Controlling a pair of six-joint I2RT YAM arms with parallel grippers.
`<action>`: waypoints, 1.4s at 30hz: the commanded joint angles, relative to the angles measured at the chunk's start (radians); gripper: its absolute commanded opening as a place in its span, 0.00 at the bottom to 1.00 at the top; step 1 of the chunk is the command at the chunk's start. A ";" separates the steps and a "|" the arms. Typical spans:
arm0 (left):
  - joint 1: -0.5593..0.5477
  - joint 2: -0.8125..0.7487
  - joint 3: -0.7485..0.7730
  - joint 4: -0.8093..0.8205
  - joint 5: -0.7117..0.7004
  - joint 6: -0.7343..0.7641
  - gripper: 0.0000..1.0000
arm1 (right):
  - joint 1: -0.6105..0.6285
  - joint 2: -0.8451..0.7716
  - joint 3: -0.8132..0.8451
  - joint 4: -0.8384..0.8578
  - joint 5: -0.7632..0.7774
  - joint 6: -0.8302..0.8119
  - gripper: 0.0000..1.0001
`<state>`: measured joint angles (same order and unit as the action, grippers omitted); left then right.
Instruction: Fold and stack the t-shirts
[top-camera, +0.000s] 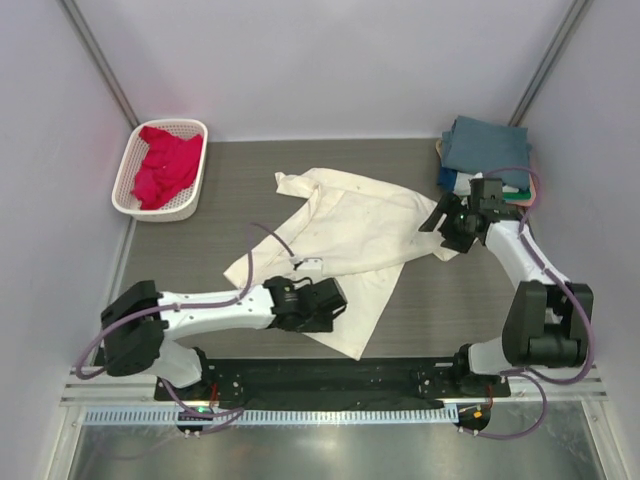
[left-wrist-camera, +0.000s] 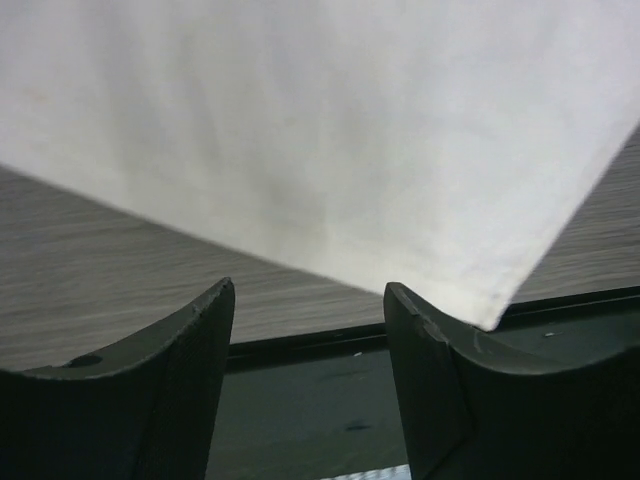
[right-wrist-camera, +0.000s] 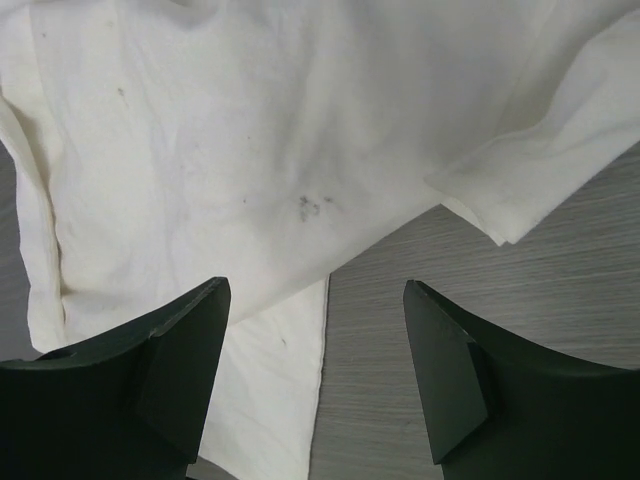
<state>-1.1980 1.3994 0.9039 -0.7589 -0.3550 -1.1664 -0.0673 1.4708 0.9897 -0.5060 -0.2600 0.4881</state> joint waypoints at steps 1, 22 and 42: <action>-0.017 0.107 0.104 0.164 0.025 0.056 0.64 | 0.001 -0.102 -0.045 0.050 0.070 0.024 0.76; 0.113 0.500 0.184 0.242 0.062 0.226 0.00 | 0.003 -0.129 -0.111 0.081 0.016 0.027 0.74; 0.522 -0.062 -0.109 0.128 0.105 0.340 0.65 | 0.237 -0.081 -0.114 0.086 0.142 0.072 0.68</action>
<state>-0.6727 1.3842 0.8143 -0.6117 -0.2733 -0.8112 0.1284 1.3716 0.8665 -0.4435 -0.1734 0.5407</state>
